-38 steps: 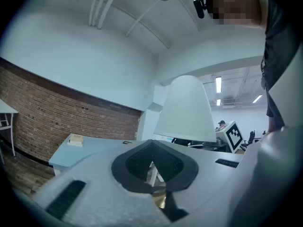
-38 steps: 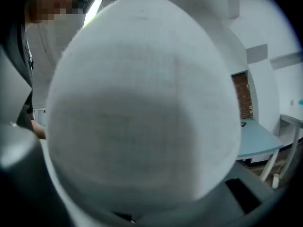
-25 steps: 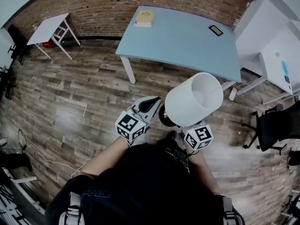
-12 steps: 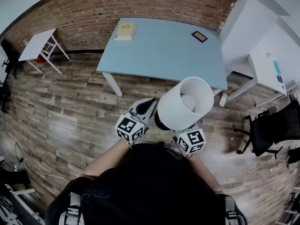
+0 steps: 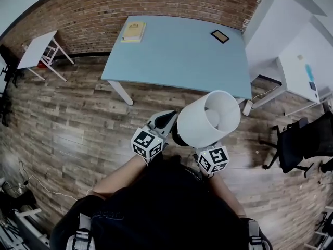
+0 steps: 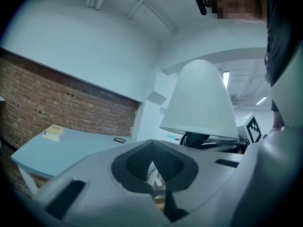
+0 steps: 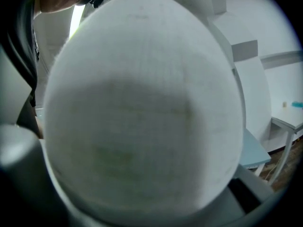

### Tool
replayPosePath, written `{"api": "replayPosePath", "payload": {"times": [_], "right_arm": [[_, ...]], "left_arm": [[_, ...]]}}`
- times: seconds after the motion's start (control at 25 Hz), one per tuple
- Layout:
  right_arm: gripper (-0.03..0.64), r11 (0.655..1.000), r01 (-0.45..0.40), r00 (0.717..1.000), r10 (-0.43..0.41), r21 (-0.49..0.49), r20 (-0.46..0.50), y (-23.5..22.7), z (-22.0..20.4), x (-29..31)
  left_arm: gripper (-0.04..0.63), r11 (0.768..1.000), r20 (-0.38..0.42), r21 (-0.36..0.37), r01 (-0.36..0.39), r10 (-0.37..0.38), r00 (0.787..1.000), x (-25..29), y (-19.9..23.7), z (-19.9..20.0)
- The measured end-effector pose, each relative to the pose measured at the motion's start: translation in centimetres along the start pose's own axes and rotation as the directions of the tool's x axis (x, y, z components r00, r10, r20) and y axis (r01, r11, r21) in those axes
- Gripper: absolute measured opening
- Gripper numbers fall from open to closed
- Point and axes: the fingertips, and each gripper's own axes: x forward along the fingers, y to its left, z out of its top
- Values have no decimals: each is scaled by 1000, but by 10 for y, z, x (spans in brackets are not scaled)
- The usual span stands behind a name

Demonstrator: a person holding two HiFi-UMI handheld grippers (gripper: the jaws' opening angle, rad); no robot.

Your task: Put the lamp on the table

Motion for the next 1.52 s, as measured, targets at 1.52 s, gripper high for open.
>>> {"api": "replayPosePath", "payload": {"times": [1.52], "right_arm": [[117,999,37,999,-37,-7,17,-4,71,299]], "left_arm": [[9,995,-7,32,89,-89,996,47,291,78]]}}
